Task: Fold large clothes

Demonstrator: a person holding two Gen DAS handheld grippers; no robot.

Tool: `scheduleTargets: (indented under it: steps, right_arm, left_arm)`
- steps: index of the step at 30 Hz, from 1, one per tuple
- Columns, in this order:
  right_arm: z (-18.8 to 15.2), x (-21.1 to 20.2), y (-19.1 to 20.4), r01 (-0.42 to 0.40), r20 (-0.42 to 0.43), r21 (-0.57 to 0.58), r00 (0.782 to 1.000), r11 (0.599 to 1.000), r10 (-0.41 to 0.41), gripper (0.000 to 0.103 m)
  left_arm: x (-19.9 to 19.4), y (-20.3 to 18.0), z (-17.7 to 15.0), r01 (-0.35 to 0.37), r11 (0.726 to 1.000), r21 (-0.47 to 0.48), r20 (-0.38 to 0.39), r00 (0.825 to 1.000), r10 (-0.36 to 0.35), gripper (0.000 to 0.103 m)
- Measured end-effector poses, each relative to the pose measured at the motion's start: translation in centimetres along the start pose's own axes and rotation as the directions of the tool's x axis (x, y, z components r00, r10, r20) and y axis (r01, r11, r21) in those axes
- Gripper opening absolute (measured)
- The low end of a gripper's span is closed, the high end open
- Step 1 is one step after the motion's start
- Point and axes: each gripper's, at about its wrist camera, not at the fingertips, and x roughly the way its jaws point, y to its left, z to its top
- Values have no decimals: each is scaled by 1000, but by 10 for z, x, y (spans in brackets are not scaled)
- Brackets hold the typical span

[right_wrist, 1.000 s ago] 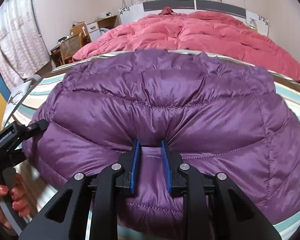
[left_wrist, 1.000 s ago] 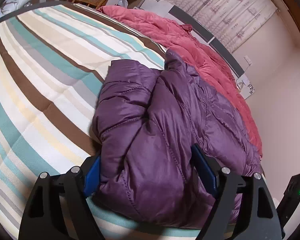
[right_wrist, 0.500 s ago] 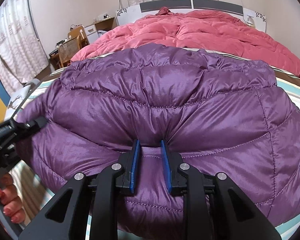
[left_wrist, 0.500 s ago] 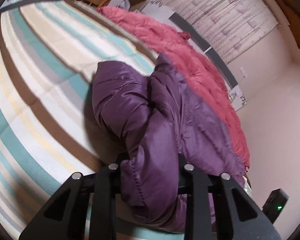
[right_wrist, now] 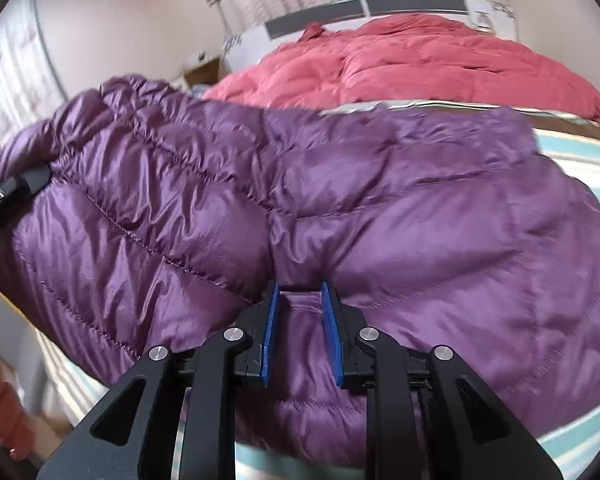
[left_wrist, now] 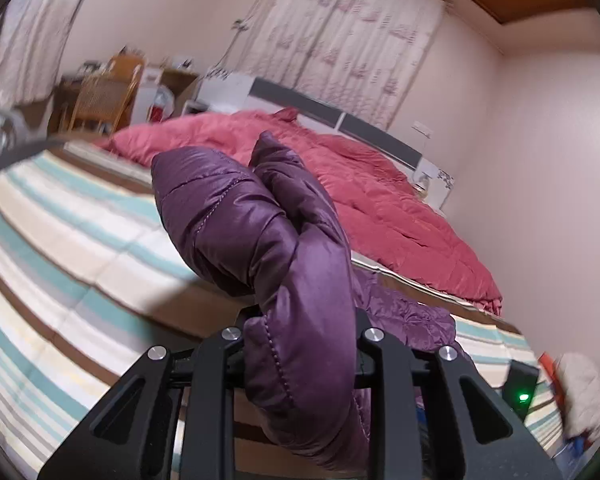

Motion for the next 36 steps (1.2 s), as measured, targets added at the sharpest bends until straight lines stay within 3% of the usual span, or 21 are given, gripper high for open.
scheduleTargets:
  steps: [4, 8, 13, 17, 27, 31, 36]
  right_arm:
    - [-2, -31, -30, 92, 73, 51, 993, 994, -96, 22]
    - [-3, -49, -72, 224, 64, 141, 970, 964, -235, 22]
    - [-7, -64, -116, 216, 68, 269, 968, 939, -242, 22]
    - [-10, -73, -131, 243, 77, 290, 958, 926, -275, 22]
    - [-23, -89, -173, 330, 50, 373, 926, 867, -374, 22]
    - [-28, -95, -187, 344, 41, 399, 919, 850, -392, 22]
    - [-33, -104, -198, 351, 41, 424, 914, 835, -405, 22]
  left_arm:
    - [-8, -20, 1, -1, 996, 91, 22, 1000, -1, 23]
    - [-12, -46, 1, 15, 982, 187, 37, 999, -22, 23]
    - [-13, -77, 0, 41, 959, 282, 35, 998, -53, 23]
    - [-11, -107, -5, 67, 930, 361, 21, 997, -79, 24]
    - [5, -179, -42, 175, 829, 532, -89, 985, -151, 24]
    - [18, -201, -59, 213, 803, 556, -154, 976, -152, 24]
    - [32, -228, -89, 236, 736, 634, -211, 969, -129, 24]
